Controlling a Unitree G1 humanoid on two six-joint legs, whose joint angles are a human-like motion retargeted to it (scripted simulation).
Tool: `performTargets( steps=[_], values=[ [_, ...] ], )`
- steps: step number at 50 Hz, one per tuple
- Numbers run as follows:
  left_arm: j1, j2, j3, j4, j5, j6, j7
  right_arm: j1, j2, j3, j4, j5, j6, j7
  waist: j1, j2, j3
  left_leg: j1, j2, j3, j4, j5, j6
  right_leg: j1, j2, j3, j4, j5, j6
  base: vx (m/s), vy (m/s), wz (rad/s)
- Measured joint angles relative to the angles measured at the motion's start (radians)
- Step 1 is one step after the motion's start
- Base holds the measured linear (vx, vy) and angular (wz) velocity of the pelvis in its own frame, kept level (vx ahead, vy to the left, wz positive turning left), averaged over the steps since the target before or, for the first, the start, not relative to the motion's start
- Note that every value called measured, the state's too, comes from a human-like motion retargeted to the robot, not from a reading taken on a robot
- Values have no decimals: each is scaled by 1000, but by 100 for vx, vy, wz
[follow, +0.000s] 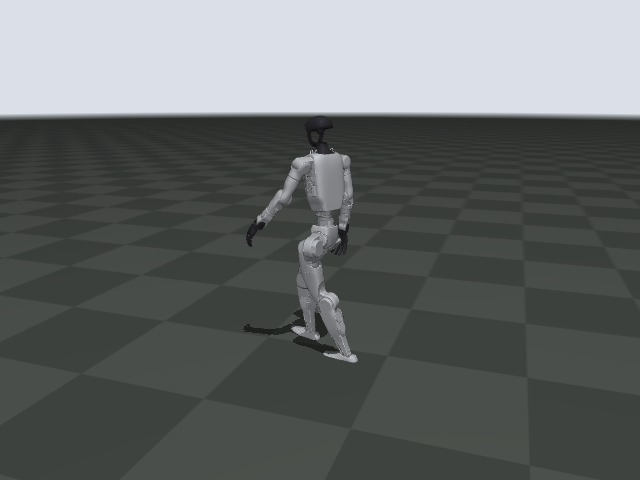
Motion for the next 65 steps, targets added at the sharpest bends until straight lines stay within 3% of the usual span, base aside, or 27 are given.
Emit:
performTargets(
  steps=[3,8,12,15,17,19,23,26,29,35,40,44,48,50,54,59,65],
  values=[
    [4,-11,-9,-21,8,-15,-8,-8,6,1,-12,-10,1,-13,8,24,-12,14,27,14,49,-48,-13,-4,43,-24,-245,38,28,61,-5,-23],
    [84,-68,-27,-10,56,-19,-47,-24,15,-11,-10,-25,3,-28,18,53,-27,26,63,8,231,-73,-42,13,74,-41,-202,102,-5,68,-7,-11],
    [206,-145,-60,64,124,-7,-107,-41,13,-21,14,-15,3,-25,33,122,-12,-31,137,-39,578,56,-138,90,161,-59,-96,109,-79,68,-8,-16],
    [304,-198,-106,136,195,10,-160,-54,3,-24,7,6,1,-19,63,195,-7,-146,212,-67,899,259,-243,172,269,-69,-116,79,-144,63,-5,-35],
    [355,-216,-134,169,238,22,-192,-73,-10,-28,-9,15,-3,-28,96,218,-6,-234,241,-74,1063,348,-276,232,320,-56,-155,62,-166,63,-4,-47],
    [398,-224,-156,188,266,31,-216,-98,-24,-33,-28,20,-6,-44,134,224,-3,-330,277,-60,1191,331,-254,296,352,-35,-203,49,-173,63,-5,-54],
    [474,-224,-166,186,279,33,-229,-155,-51,-43,-81,30,-18,-88,221,207,9,-515,338,-12,1294,173,-167,437,379,25,-298,15,-166,64,-6,-68],
    [521,-224,-156,164,255,27,-216,-200,-70,-51,-132,44,-31,-112,274,181,24,-621,353,29,1201,75,-120,544,370,81,-349,-22,-158,66,-4,-77],
    [553,-229,-144,143,227,18,-194,-244,-90,-55,-179,59,-46,-131,311,151,41,-693,329,63,995,40,-110,633,342,135,-375,-71,-151,69,-2,-76],
    [562,-243,-134,123,213,-2,-156,-319,-113,-46,-218,44,-60,-149,322,74,40,-705,182,79,339,152,-151,730,249,199,-372,-179,-132,70,3,-53],
    [542,-248,-141,120,222,-5,-140,-306,-93,-27,-187,10,-60,-146,326,35,11,-728,120,93,320,191,-123,752,195,218,-215,-251,-112,74,8,-58],
    [501,-237,-144,140,209,6,-136,-242,-41,-11,-95,-16,-46,-117,324,-46,-18,-722,29,135,456,213,-55,719,86,213,56,-140,-32,74,11,-46],
    [431,-197,-136,124,168,18,-137,-179,12,21,19,-33,-19,-45,280,-131,-42,-635,-82,148,414,184,24,572,-1,249,405,181,85,71,11,-6],
    [383,-166,-130,97,154,19,-132,-156,27,34,60,-50,-8,-14,250,-141,-42,-561,-108,133,353,169,41,474,-32,245,549,256,84,72,9,1],
    [286,-106,-105,42,123,18,-100,-97,36,44,96,-79,-1,8,188,-124,-30,-393,-131,83,233,137,35,278,-116,186,691,116,-18,71,7,8],
    [163,-28,-33,-18,45,13,-51,-45,23,30,84,-80,-7,16,115,-59,-8,-175,-86,6,76,100,13,101,-135,57,504,-39,-85,70,-2,15],
    [80,19,14,-57,-16,-17,-13,-12,12,11,47,-59,-2,1,89,23,-19,-28,12,-18,2,13,-7,47,-44,-118,-117,15,-10,65,-10,-11]
  ],
)
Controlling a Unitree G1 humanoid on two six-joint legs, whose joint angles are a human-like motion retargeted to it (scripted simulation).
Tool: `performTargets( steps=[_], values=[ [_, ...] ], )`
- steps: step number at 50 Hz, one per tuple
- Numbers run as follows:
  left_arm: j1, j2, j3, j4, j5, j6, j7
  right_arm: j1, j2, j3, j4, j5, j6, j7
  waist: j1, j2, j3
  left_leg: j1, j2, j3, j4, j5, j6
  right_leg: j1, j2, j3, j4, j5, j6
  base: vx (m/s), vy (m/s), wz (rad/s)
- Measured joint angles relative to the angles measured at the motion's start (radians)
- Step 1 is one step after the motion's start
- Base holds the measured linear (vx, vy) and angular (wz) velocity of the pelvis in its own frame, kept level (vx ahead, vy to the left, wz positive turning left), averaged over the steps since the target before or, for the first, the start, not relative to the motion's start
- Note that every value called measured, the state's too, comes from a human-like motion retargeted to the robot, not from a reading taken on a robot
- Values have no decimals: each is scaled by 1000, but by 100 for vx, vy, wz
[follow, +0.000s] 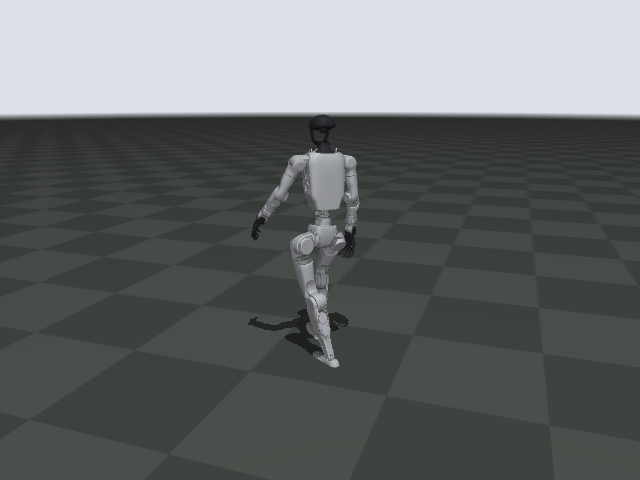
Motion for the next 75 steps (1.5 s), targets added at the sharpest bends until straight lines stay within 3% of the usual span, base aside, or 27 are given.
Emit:
performTargets(
  steps=[3,5,10,15,17,21,25,29,35,42,44,48,50,53,60,68,71,75],
  values=[
    [1,-5,-1,8,8,-5,-4,3,2,-8,-11,-5,0,-4,10,17,-25,22,22,15,30,-49,-15,12,39,-75,-251,45,30,62,-13,-36],
    [25,-25,-7,20,21,-3,-10,8,8,-13,-14,-8,-1,-8,18,16,-43,37,26,37,60,-68,-24,-3,32,-105,-243,53,24,64,-12,-28],
    [132,-106,-35,107,103,19,-88,4,-3,-37,1,-5,1,-1,12,57,-60,55,93,-3,305,-68,-82,55,59,-152,-71,72,-65,70,-13,-5],
    [287,-202,-121,214,242,48,-200,-14,-39,-50,-22,46,-3,13,30,190,-41,-107,244,-68,894,223,-283,200,270,-160,-74,36,-185,60,-10,-43],
    [332,-217,-152,227,282,57,-229,-33,-58,-52,-44,57,-7,1,57,216,-34,-193,276,-84,1068,295,-315,258,340,-132,-112,27,-207,59,-8,-85],
    [401,-227,-179,214,301,65,-247,-88,-83,-45,-76,63,-10,-44,132,219,-15,-376,363,-67,1281,164,-225,380,427,-44,-192,7,-204,60,-10,-115],
    [453,-221,-158,166,262,60,-224,-159,-86,-29,-113,60,-16,-70,220,182,6,-541,408,-37,1237,-8,-119,518,462,97,-278,-20,-189,62,-8,-173],
    [488,-223,-139,131,231,46,-193,-218,-75,-2,-169,63,-24,-59,286,124,31,-637,344,-44,968,-58,-110,631,433,256,-293,-84,-172,64,-3,-201],
    [492,-227,-140,124,225,28,-185,-260,-57,42,-222,54,-26,-12,299,32,21,-655,175,-173,373,44,-176,705,337,443,-223,-173,-137,65,3,-171],
    [460,-218,-149,137,212,18,-179,-167,-33,53,-178,5,-18,16,282,-36,-16,-656,42,-202,457,117,-177,721,229,540,62,-234,-97,70,12,-147],
    [442,-208,-153,144,199,21,-177,-125,-28,41,-139,-6,-6,20,266,-74,-25,-642,0,-155,520,118,-153,695,171,534,204,-183,-56,67,18,-141],
    [382,-158,-151,148,160,31,-176,-75,-31,15,-61,-2,21,34,206,-145,-43,-574,-31,-39,518,76,-83,524,53,488,548,59,20,60,19,-135],
    [341,-120,-143,148,147,35,-168,-70,-44,8,-40,3,28,37,166,-151,-48,-518,-14,10,475,54,-61,397,5,438,691,122,-5,55,22,-140],
    [277,-54,-125,160,137,41,-149,-63,-69,2,-37,13,30,40,99,-140,-55,-417,21,70,381,36,-50,222,-33,350,791,86,-57,54,21,-140],
    [148,87,-54,217,66,57,-81,-20,-92,-15,-65,77,15,41,-39,-101,-68,-186,82,194,191,-9,-67,-37,-25,119,542,-62,-37,55,14,-116],
    [67,162,20,211,-39,13,-23,27,-56,-13,-24,53,19,34,-63,-45,-130,-43,120,387,79,-38,-130,-75,-54,-277,-120,-47,-1,55,-4,-112],
    [76,141,42,182,-58,-1,-19,44,-43,-19,-2,23,21,39,-56,-38,-174,-30,127,454,126,-25,-152,-53,-62,-386,-187,-23,-28,60,-14,-94],
    [154,63,68,130,-73,-11,-41,66,-31,-21,23,-9,19,52,-32,13,-194,-65,234,402,420,44,-212,34,27,-398,-168,12,-112,64,-17,-116]
  ],
)
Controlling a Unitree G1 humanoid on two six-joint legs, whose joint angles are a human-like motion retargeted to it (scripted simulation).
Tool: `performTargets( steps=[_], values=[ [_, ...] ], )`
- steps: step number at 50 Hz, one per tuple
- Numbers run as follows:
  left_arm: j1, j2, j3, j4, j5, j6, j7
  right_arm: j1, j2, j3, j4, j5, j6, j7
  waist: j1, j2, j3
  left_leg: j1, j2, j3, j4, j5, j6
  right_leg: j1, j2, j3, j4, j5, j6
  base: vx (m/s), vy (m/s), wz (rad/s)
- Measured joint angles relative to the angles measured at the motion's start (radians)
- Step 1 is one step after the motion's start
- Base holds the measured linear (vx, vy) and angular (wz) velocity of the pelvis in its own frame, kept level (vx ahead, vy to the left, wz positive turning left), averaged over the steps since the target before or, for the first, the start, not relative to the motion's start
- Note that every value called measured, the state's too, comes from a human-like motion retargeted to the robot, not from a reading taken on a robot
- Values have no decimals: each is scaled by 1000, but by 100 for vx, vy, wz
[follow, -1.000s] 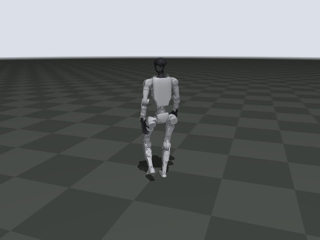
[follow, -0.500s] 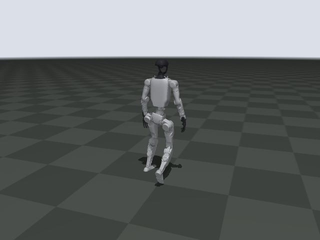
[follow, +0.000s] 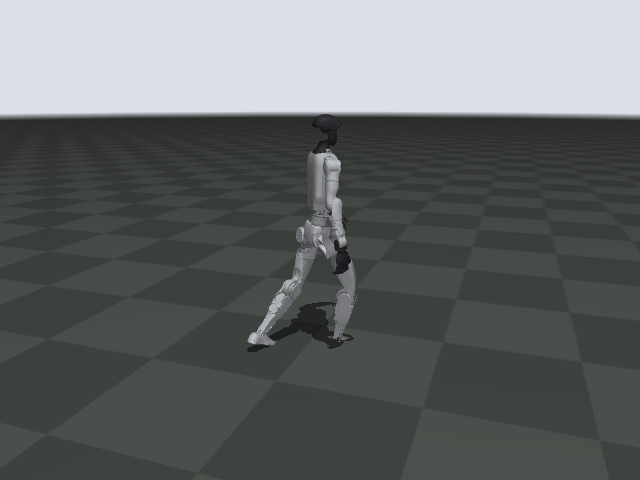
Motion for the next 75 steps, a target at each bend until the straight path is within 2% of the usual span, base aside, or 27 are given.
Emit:
performTargets(
  steps=[5,6,7,10,13,15,19,23,25,27,28,31,35,38,40,42,45,50,53,57,60,63,65,67,70,73,75],
  values=[
    [124,-129,-32,-20,56,28,-77,0,-12,7,-52,9,-5,29,59,130,15,-224,199,-194,621,296,-101,110,258,107,-41,-3,-130,56,-9,-166],
    [141,-152,-46,-12,74,34,-94,-9,-19,12,-68,9,-7,28,73,142,18,-268,213,-229,694,302,-94,134,299,143,-55,-1,-141,52,1,-201],
    [156,-175,-59,-2,90,40,-111,-18,-25,17,-85,9,-10,25,86,152,21,-311,227,-261,759,293,-80,159,337,182,-70,2,-149,50,3,-207],
    [197,-228,-91,32,125,52,-153,-55,-42,34,-141,8,-18,9,122,155,33,-440,267,-325,863,151,23,241,421,315,-117,17,-140,46,6,-216],
    [233,-259,-106,64,125,60,-176,-95,-54,50,-213,9,-26,5,146,134,49,-551,264,-356,815,10,123,339,466,469,-161,33,-111,42,8,-229],
    [257,-272,-108,83,120,62,-183,-118,-59,63,-263,12,-34,5,154,120,59,-614,230,-371,733,-53,159,399,478,569,-172,30,-96,42,7,-234],
    [286,-281,-104,116,124,53,-174,-144,-67,95,-349,15,-52,13,153,101,69,-704,97,-411,472,-83,141,488,465,744,-165,4,-78,46,2,-220],
    [276,-266,-102,127,137,35,-138,-147,-72,107,-383,9,-55,13,131,99,63,-740,-62,-455,99,-8,79,541,428,866,-152,-26,-68,54,-3,-162],
    [270,-252,-101,121,142,27,-114,-132,-69,107,-377,-1,-53,6,117,116,61,-773,-119,-490,7,7,59,557,439,907,-116,-50,-69,58,-3,-107],
    [272,-251,-101,116,143,21,-75,-97,-46,100,-348,-23,-51,-17,86,97,60,-761,-204,-514,-86,66,61,563,422,907,-23,-97,-64,63,-4,-91],
    [236,-220,-86,114,136,20,-75,-120,-58,90,-326,-23,-46,-11,112,92,62,-738,-207,-510,-153,99,62,593,410,948,-52,-81,-59,71,-4,-151],
    [209,-184,-59,112,120,22,-44,-96,-51,73,-251,-30,-31,-22,116,67,44,-752,-270,-515,-73,136,80,626,400,996,35,-85,-35,72,-3,-126],
    [184,-146,-35,117,103,36,-15,-52,-21,38,-121,-22,-4,-30,113,-14,12,-750,-361,-513,81,154,127,637,366,1037,220,-15,59,71,-3,-102],
    [156,-121,-46,116,101,50,-28,-38,-13,7,-49,1,14,-21,94,-91,-10,-693,-398,-493,70,126,186,602,356,1081,381,153,224,68,-5,-89],
    [141,-112,-61,114,111,58,-42,-31,-20,-5,-32,19,20,-18,70,-116,-18,-646,-389,-486,64,85,207,549,369,1034,507,275,274,67,-16,-92],
    [120,-108,-84,113,128,65,-54,-32,-28,-13,-36,35,19,-22,48,-119,-16,-594,-354,-471,53,41,217,456,357,951,641,310,274,62,-10,-115],
    [75,-114,-122,111,163,72,-65,-43,-43,-24,-59,58,10,-38,6,-112,-11,-519,-317,-436,4,0,227,275,271,864,811,223,272,56,9,-117],
    [-6,-142,-183,96,203,67,-55,-48,-49,-29,-118,102,-15,-69,-62,-105,1,-353,-280,-378,-106,-46,210,6,90,698,862,-10,156,56,1,-110],
    [-60,-155,-208,68,205,58,-52,-50,-44,-26,-150,128,-24,-74,-88,-89,27,-231,-250,-354,-181,-71,197,-96,20,602,738,-69,124,56,-7,-100],
    [-126,-164,-233,22,189,34,-63,-56,-30,-21,-169,151,-24,-74,-100,-46,65,-80,-182,-311,-277,-103,179,-143,-21,446,417,-63,122,58,-13,-105],
    [-151,-168,-247,-8,190,11,-77,-57,-15,-18,-158,147,-28,-74,-88,-18,58,-30,-146,-260,-291,-138,163,-141,-8,332,76,-31,142,57,-19,-112],
    [-149,-178,-252,-23,204,2,-82,-50,-5,-20,-141,128,-27,-78,-79,-18,35,-13,-148,-222,-231,-166,139,-169,-27,264,-53,-45,147,59,-22,-93],
    [-133,-189,-249,-21,208,2,-82,-41,2,-21,-127,115,-25,-79,-70,-13,17,-7,-135,-206,-172,-161,122,-177,-30,233,-46,-19,127,66,-22,-89],
    [-105,-200,-242,-7,211,6,-89,-36,3,-20,-103,100,-22,-76,-64,5,8,-4,-111,-228,-75,-125,93,-161,-12,215,15,15,87,73,-22,-85],
    [-47,-224,-225,38,212,21,-108,-37,-4,-6,-62,82,-19,-57,-61,68,43,-15,-32,-301,186,7,8,-76,81,201,100,49,15,73,-19,-91],
    [17,-246,-228,85,232,39,-124,-30,-18,10,-68,78,-15,-35,-32,145,76,-98,45,-370,495,245,-88,12,227,229,89,52,-60,70,-12,-114],
    [51,-254,-232,110,247,51,-135,-33,-32,19,-84,73,-13,-26,-7,179,89,-171,68,-409,658,361,-121,71,307,267,50,48,-93,70,-7,-125]
  ],
)
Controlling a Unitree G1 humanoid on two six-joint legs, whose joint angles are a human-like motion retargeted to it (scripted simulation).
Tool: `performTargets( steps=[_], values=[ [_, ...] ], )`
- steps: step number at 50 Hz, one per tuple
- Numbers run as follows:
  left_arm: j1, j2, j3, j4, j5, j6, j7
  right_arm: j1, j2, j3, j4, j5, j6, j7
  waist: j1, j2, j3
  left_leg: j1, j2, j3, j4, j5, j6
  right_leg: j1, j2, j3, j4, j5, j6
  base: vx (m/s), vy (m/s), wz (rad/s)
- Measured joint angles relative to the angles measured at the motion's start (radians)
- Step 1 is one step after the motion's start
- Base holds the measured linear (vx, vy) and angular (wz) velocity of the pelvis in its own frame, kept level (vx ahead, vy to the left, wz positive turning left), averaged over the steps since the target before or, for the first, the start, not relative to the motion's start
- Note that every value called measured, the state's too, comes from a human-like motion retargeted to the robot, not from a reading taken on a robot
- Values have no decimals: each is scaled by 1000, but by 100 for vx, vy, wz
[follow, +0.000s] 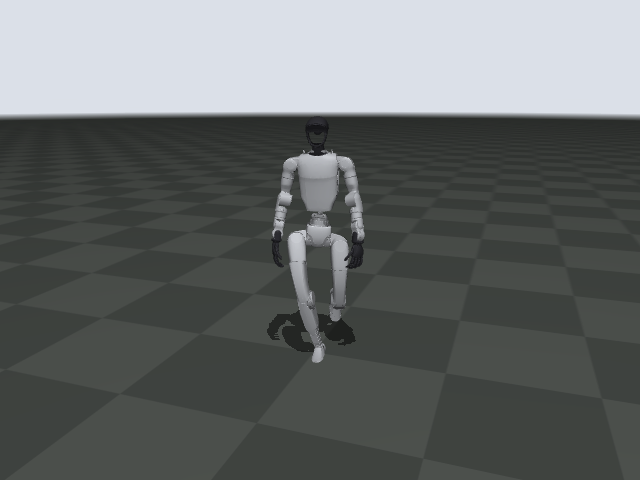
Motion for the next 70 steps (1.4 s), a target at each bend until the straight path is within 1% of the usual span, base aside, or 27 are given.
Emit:
performTargets(
  steps=[2,5,8,10,12,15,20,22,25,28,30,32,36,37,38,40,42,43,45,47,50,52,56,60,65,68,70],
  values=[
    [31,-5,-3,18,7,9,-6,-5,-11,9,-18,-8,-1,-1,30,14,9,-78,29,-17,127,-14,34,58,59,46,-31,-10,-7,69,-6,-127],
    [66,-3,5,31,-2,15,-10,-27,-22,21,-47,-24,-2,-3,79,14,23,-209,87,-22,244,-162,148,170,128,129,-116,-12,4,65,-5,-141],
    [101,1,24,27,-30,19,-4,-56,-29,36,-82,-44,-7,-1,130,0,42,-326,107,-24,240,-288,242,289,161,235,-190,-24,18,61,-3,-168],
    [122,2,36,24,-50,20,3,-77,-33,48,-111,-54,-14,2,159,-14,54,-393,92,-22,183,-343,280,359,165,311,-222,-41,25,59,0,-185],
    [142,2,46,22,-66,17,12,-97,-35,59,-143,-54,-21,7,181,-29,64,-446,58,-19,83,-373,291,418,158,385,-244,-61,32,58,3,-184],
    [162,2,55,23,-79,11,22,-123,-37,77,-193,-42,-32,7,196,-51,77,-501,-12,-12,-119,-381,276,493,132,482,-256,-95,41,57,6,-167],
    [161,12,55,22,-69,1,30,-155,-33,91,-258,-12,-39,-2,180,-83,75,-529,-139,-1,-583,-287,203,560,74,582,-230,-157,57,54,11,-119],
    [160,16,54,18,-64,-3,38,-154,-25,93,-267,-11,-42,-3,166,-73,69,-559,-156,-5,-659,-288,187,576,81,603,-195,-182,59,55,13,-85],
    [139,29,56,14,-58,-7,51,-159,-17,91,-264,-12,-39,-3,164,-77,49,-567,-173,18,-749,-258,188,592,61,599,-143,-211,68,60,14,-100],
    [117,39,57,18,-64,-5,69,-153,-3,84,-228,-14,-31,-12,172,-101,29,-568,-191,55,-694,-220,216,607,15,570,-53,-234,92,66,14,-106],
    [103,42,58,25,-69,-3,81,-142,9,79,-189,-17,-23,-20,177,-125,14,-572,-211,77,-617,-201,241,608,-24,561,31,-236,121,68,16,-95],
    [91,41,58,32,-78,-1,88,-127,23,72,-141,-22,-14,-22,182,-157,-5,-567,-243,96,-558,-194,274,591,-74,550,141,-178,175,66,18,-86],
    [60,37,39,31,-94,1,79,-106,35,59,-55,-21,1,0,175,-235,-40,-504,-322,141,-561,-226,361,498,-155,564,413,112,340,61,18,-55],
    [50,38,32,26,-93,2,76,-104,35,55,-41,-18,3,6,171,-246,-45,-481,-331,148,-571,-240,379,464,-165,560,481,184,366,58,11,-44],
    [40,41,23,19,-90,3,74,-105,35,52,-30,-14,5,11,168,-252,-47,-456,-333,151,-582,-256,392,426,-173,541,546,238,366,58,11,-45],
    [29,40,6,3,-82,2,78,-96,36,50,-18,-8,5,12,154,-258,-50,-415,-346,161,-576,-295,413,352,-220,508,669,265,366,56,17,-42],
    [-1,43,-9,-18,-75,7,75,-106,28,42,-10,7,3,10,147,-267,-46,-341,-378,161,-661,-286,420,253,-303,468,766,197,323,55,19,-36],
    [-4,41,-17,-27,-73,7,81,-99,30,43,-10,13,0,4,140,-270,-46,-315,-390,163,-667,-297,420,212,-347,442,804,138,290,55,15,-30],
    [-35,44,-26,-48,-70,10,84,-107,22,37,-13,37,-3,-6,134,-264,-34,-215,-406,140,-783,-274,410,126,-411,393,832,35,227,55,11,-16],
    [-44,38,-36,-66,-69,8,95,-92,25,34,-20,52,-8,-19,121,-268,-27,-155,-423,123,-806,-293,406,56,-458,358,820,-59,189,55,8,10],
    [-75,33,-51,-96,-68,4,106,-85,27,25,-28,73,-11,-34,110,-252,0,-37,-421,68,-890,-310,397,-33,-458,321,720,-129,167,56,5,36],
    [-96,26,-60,-115,-67,-3,110,-82,31,20,-24,75,-9,-38,112,-230,23,31,-401,28,-921,-335,396,-74,-420,311,617,-128,173,55,3,56],
    [-117,6,-85,-137,-58,-20,114,-70,47,23,4,67,-1,-29,122,-200,55,110,-368,-42,-892,-407,398,-136,-322,340,377,-72,224,54,1,69],
    [-116,-8,-101,-138,-33,-35,107,-68,58,32,38,46,5,-6,149,-165,64,139,-326,-104,-834,-485,397,-162,-212,401,89,16,279,53,-4,68],
    [-64,-7,-97,-96,16,-32,112,-60,65,27,57,16,7,6,179,-163,60,161,-310,-175,-720,-575,393,-207,-140,486,13,85,316,54,-9,79],
    [-19,3,-78,-43,45,-19,117,-62,62,13,63,-1,6,5,179,-154,54,189,-272,-190,-656,-589,378,-206,-102,492,79,137,316,56,-13,88],
    [12,12,-54,-1,60,-8,119,-69,57,7,67,-11,3,6,170,-134,59,226,-228,-215,-620,-569,357,-179,-69,473,122,167,301,57,-16,80]
  ],
)
